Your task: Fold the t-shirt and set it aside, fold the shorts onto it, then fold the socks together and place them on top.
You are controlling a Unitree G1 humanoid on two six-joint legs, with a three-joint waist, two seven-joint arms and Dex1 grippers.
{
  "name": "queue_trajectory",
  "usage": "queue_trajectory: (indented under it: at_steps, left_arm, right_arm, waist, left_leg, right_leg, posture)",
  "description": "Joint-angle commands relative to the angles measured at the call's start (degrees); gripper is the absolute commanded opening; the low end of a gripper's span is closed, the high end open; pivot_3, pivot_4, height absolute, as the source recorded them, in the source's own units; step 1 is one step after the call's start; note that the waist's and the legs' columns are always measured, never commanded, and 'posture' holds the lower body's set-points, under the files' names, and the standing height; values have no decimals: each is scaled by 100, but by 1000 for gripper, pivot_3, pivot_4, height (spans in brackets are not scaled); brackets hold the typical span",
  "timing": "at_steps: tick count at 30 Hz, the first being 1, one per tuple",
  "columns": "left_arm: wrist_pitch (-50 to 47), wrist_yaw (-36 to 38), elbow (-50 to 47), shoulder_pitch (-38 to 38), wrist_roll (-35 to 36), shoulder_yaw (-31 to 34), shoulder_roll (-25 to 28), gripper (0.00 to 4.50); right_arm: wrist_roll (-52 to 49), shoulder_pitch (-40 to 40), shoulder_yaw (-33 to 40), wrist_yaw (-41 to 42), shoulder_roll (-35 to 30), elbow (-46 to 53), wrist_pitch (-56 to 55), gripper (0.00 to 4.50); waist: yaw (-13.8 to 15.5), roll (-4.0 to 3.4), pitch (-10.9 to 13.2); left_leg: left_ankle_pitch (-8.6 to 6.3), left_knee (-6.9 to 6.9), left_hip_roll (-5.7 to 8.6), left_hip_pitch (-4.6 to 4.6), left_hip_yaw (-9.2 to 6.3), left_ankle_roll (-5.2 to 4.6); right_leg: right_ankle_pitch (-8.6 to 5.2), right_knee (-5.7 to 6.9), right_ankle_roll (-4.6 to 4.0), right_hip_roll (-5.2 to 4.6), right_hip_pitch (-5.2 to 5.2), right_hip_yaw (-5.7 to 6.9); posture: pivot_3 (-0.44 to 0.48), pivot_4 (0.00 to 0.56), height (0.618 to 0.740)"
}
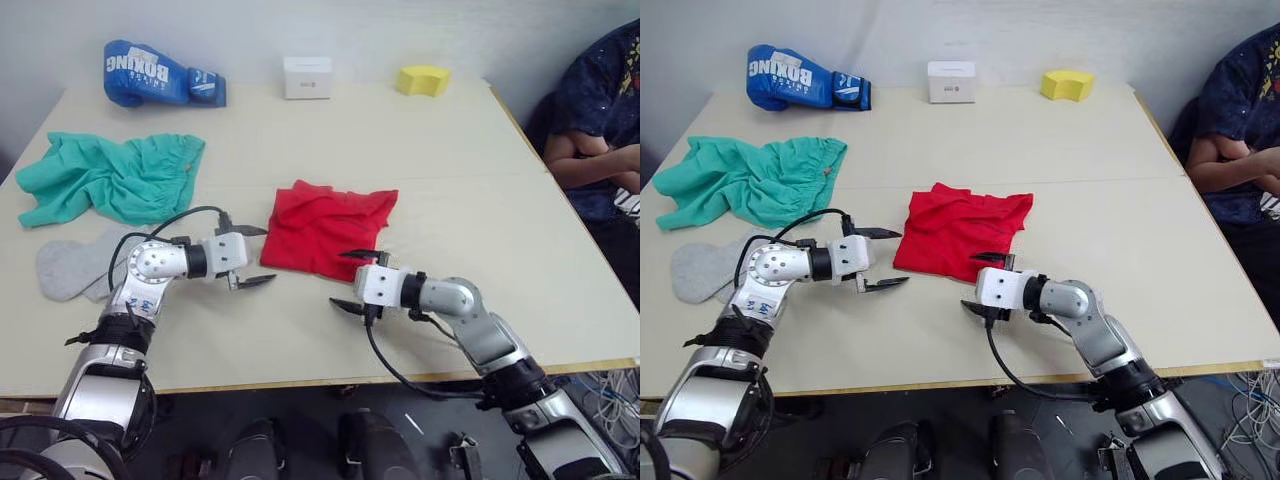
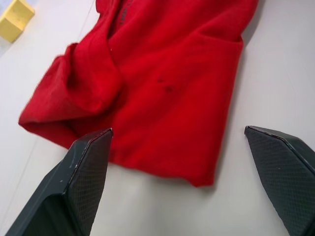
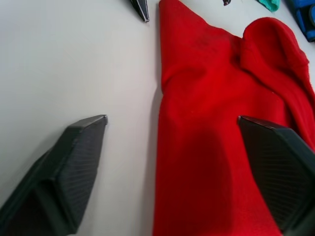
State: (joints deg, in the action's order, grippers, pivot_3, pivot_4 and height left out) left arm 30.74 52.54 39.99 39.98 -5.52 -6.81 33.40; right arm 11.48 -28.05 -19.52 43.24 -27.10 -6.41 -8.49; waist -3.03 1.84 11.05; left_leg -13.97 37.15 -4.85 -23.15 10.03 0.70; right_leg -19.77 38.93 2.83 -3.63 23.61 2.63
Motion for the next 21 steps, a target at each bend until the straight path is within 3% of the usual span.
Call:
queue_trajectory:
  at_steps: [1,2,5,10,17,21]
  left_arm:
    - [-173,-310,275,115,-239,-137,-133,4500]
    - [-268,-340,392,179,-296,-191,-177,4500]
    - [-452,-234,784,342,-510,-462,-223,3882]
    - [-210,-109,1169,484,-493,-665,-317,2306]
    - [-84,306,732,152,-189,-633,-175,59]
    - [-362,616,-323,-494,130,-525,82,19]
  right_arm:
    - [296,-66,39,-239,-98,-417,-73,3192]
    - [298,-77,30,-227,-121,-486,-77,2848]
    - [307,-117,36,-215,-164,-636,-134,1815]
    - [349,-253,93,-225,-256,-920,-286,13]
    - [192,-336,168,-110,-449,-1216,-632,0]
    - [-8,-246,239,26,-619,-1201,-915,0]
  waist:
    - [23,3,-4]
    - [46,5,-6]
    - [124,9,-19]
    - [147,7,-40]
    - [139,4,-46]
    - [103,4,-47]
  left_leg:
    - [1,0,1,2,-3,-1]
    - [2,1,2,3,-6,-3]
    - [8,3,7,8,-7,-15]
    - [5,1,10,12,-10,-38]
    - [4,-2,10,12,-13,-42]
    - [7,-9,7,10,-12,-32]
  right_leg:
    - [0,0,0,-1,-4,2]
    - [1,0,1,-2,-7,3]
    - [13,-1,3,1,-14,6]
    - [24,-6,1,-16,-21,8]
    - [25,-6,-1,-22,-21,13]
    - [24,-15,-3,-22,-19,11]
  posture:
    - [0,150,740]
    - [0,150,740]
    - [0,150,740]
    - [0,150,740]
    - [0,150,740]
    - [0,150,740]
